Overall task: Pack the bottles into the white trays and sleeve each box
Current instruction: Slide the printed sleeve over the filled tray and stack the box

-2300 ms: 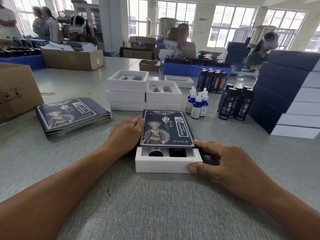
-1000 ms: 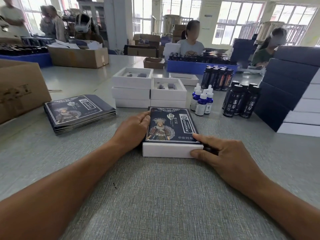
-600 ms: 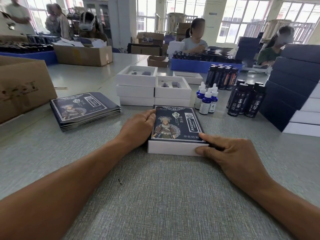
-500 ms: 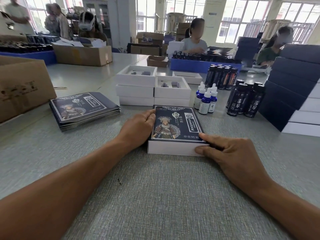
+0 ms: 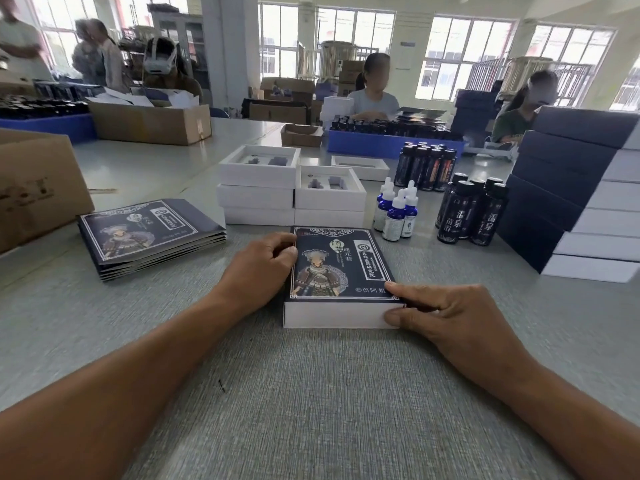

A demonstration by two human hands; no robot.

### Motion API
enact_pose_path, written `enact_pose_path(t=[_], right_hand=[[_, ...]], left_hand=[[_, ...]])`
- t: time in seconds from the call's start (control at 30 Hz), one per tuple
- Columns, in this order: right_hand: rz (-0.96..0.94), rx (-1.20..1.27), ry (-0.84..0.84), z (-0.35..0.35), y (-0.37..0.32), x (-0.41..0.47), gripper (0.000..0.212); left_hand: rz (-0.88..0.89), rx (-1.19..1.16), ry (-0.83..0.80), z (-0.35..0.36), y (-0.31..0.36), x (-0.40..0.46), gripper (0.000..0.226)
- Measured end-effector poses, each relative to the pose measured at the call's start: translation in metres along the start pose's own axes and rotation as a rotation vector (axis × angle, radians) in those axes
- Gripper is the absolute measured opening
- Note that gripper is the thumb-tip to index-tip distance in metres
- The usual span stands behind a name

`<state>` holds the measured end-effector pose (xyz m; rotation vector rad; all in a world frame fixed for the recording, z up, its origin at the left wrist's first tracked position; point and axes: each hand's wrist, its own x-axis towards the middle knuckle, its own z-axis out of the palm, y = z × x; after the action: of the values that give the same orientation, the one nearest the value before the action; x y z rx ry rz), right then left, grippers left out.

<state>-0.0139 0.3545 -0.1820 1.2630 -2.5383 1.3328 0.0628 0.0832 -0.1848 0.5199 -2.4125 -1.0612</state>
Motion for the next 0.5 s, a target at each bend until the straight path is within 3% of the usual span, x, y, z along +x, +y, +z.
enact_pose_path(t=[0.1,0.27,0.5], right_hand=[[0.016,0.041,-0.069,-0.011,0.003,-0.002,0.038],[0.008,0.094,-0.138,-0.016,0.004,-0.003,0.039],[0.022,0.106,-0.145,-0.014,0.006,-0.004,0.041]], left_hand=[[-0.015,-0.089,0.101,-0.006,-0.003,0.005,0.012],[-0.035,-0.069,0.053,-0.01,-0.008,0.015,0.046],[0.046,0.017,0.173,-0.003,-0.008,0.015,0.028]])
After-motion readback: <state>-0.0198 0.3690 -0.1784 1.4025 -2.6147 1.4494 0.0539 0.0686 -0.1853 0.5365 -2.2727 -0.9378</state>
